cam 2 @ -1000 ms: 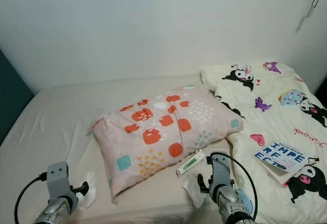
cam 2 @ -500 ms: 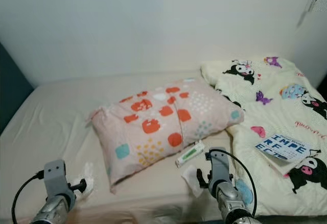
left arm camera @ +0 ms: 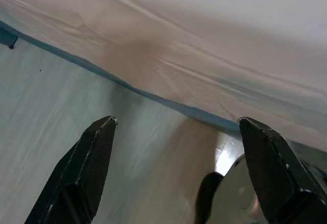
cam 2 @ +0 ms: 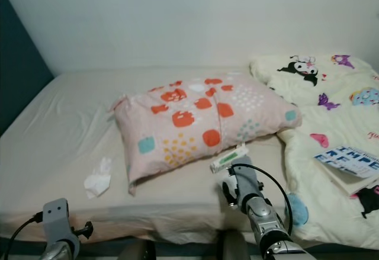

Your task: Clean up the room

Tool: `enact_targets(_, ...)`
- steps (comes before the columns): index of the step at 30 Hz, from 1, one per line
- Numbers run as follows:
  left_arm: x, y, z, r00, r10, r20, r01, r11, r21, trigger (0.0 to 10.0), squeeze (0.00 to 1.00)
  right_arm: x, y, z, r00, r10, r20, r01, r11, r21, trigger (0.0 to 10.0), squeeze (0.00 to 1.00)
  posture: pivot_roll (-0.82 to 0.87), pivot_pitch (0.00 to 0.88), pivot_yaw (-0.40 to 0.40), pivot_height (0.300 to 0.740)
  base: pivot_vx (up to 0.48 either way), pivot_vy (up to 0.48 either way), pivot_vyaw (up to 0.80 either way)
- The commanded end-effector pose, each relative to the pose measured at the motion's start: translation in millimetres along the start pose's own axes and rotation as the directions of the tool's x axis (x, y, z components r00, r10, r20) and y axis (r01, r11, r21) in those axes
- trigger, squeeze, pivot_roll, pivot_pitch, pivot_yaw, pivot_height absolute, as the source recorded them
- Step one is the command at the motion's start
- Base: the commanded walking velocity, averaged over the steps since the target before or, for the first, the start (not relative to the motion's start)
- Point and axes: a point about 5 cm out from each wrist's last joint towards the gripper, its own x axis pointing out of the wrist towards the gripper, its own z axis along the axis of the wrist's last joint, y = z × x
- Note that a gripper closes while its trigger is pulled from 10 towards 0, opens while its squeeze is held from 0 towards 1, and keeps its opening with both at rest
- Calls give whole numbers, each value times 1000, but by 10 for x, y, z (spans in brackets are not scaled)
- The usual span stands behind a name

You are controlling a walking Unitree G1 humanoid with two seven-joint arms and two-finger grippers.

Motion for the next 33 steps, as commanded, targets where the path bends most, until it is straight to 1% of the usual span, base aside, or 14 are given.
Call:
enact_targets(1, 3, 81, 24, 1000, 18, 13, -18, 1000, -3, 10000, 0, 12, 20, 42, 1000, 9, 18, -9, 1000, -27, 10000, 0, -8, 160, 15, 592, 0, 0, 0)
enact_targets(3, 9, 97, 63, 999, 11, 33, -11, 1000, -2, 10000, 0, 12, 77, -19, 1000, 13, -27, -15, 997, -70, 10000, 0, 3, 175, 18, 592, 0, 0, 0)
enact_targets(11, 23, 130, 161, 997, 13, 77, -11, 1000, -29, 10000, 0, -5, 120, -119, 997, -26, -79, 18, 995, -94, 10000, 0, 15, 191, 22, 592, 0, 0, 0)
enact_targets(12, 35, 143, 233, 995, 16, 103, -11, 999, -45, 10000, 0, -12, 127, -139, 996, -34, -81, 29, 997, -65, 0, 0, 19, 193, 24, 592, 0, 0, 0)
enact_targets(15, 75, 158, 526, 979, 15, 203, 2, 996, -85, 10000, 0, -29, 108, -172, 995, -63, -80, 64, 998, 13, 0, 0, 21, 196, 25, 592, 0, 0, 0)
enact_targets(17, 81, 157, 587, 975, 13, 224, 6, 996, -87, 10000, 0, -31, 102, -174, 995, -67, -79, 69, 997, 25, 0, 0, 21, 196, 25, 592, 0, 0, 0)
enact_targets(18, 90, 162, 717, 964, 12, 266, 13, 996, -94, 10000, 0, -32, 94, -174, 995, -70, -78, 73, 996, 43, 0, 0, 23, 199, 25, 592, 0, 0, 0)
enact_targets(19, 90, 162, 717, 964, 12, 266, 13, 996, -94, 10000, 0, -32, 94, -174, 995, -70, -78, 73, 996, 43, 0, 0, 23, 199, 25, 592, 0, 0, 0)
enact_targets(20, 96, 164, 833, 953, 12, 301, 20, 995, -100, 10000, 0, -31, 89, -170, 995, -70, -76, 75, 996, 56, 0, 0, 23, 199, 25, 592, 0, 0, 0)
enact_targets(28, 99, 93, 978, 936, -50, 348, 83, 993, -81, 10000, 0, -33, 80, -168, 995, -75, -69, 83, 989, 122, 0, 0, 14, 202, 27, 592, 0, 0, 0)
enact_targets(30, 98, 18, 1029, 925, -115, 362, 141, 989, -47, 10000, 0, -32, 72, -145, 997, -64, -42, 72, 972, 225, 0, 0, 7, 206, 29, 592, 0, 0, 0)
enact_targets(31, 98, 18, 1029, 925, -115, 362, 141, 989, -47, 10000, 0, -32, 72, -145, 997, -64, -42, 72, 972, 225, 0, 0, 7, 206, 29, 592, 0, 0, 0)
enact_targets(32, 98, -24, 1059, 917, -154, 367, 176, 984, -27, 10000, 0, -26, 63, -105, 999, -49, -3, 48, 945, 322, 0, 0, 5, 207, 29, 592, 0, 0, 0)
enact_targets(33, 94, -65, 1096, 907, -197, 371, 202, 979, 25, 10000, 0, -18, 42, -41, 998, -35, 56, 7, 899, 438, 0, 0, -2, 210, 28, 592, 0, 0, 0)
